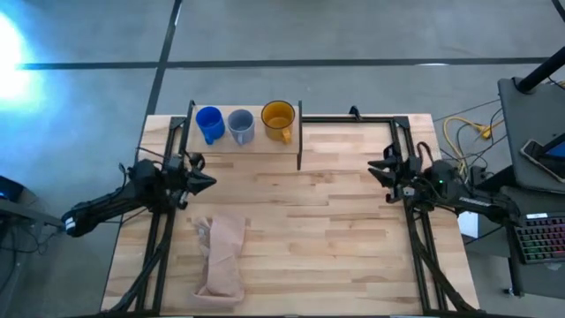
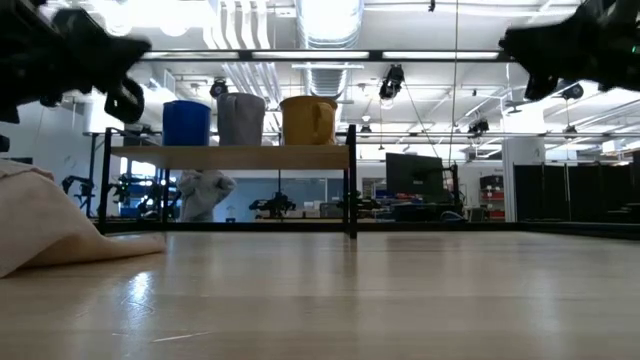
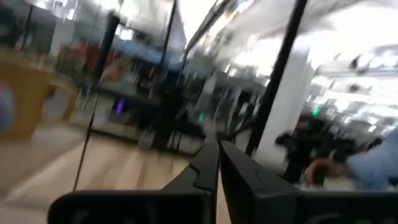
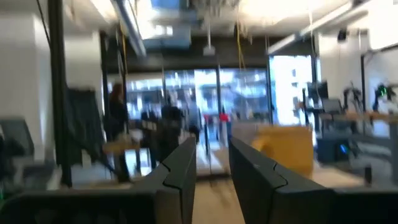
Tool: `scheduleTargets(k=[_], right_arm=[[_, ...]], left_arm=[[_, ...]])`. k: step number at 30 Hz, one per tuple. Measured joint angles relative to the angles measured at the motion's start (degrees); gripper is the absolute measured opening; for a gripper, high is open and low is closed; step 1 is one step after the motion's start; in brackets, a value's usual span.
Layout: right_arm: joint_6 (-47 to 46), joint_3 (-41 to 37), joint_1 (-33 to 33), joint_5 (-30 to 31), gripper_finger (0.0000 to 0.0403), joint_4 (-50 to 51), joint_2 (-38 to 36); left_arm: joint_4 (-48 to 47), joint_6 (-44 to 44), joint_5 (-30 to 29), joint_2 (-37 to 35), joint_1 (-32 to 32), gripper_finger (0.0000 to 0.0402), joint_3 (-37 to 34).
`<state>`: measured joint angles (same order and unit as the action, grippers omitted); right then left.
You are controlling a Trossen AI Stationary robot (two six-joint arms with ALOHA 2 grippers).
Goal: Stack small to large cups/mugs on shelf
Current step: Return to Home Position
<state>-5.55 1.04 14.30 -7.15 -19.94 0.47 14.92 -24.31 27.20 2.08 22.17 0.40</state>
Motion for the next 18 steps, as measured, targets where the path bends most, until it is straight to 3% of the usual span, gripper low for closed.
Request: scheduleTargets(k=[5,11,18], right_arm=[[2.53,-0.47,0.01,-0.25,0.0091,8.48,-0.04],[-0.13,-0.49,0.01,-0.34,0.0082,17.33,0.13],[-1.39,-0.48,-0.01,-0.33,0.0073,18.50,1.48]], left_arm=[[-10.85,-3.93,-4.00,0.27,-0.02,0.0002,0.00],[-10.91,-4.19,-3.94,2.30,-0.02,0.0002,-0.02],[-11.00,-0.40,-3.36,8.34,-0.02,0.0002,-0.05]])
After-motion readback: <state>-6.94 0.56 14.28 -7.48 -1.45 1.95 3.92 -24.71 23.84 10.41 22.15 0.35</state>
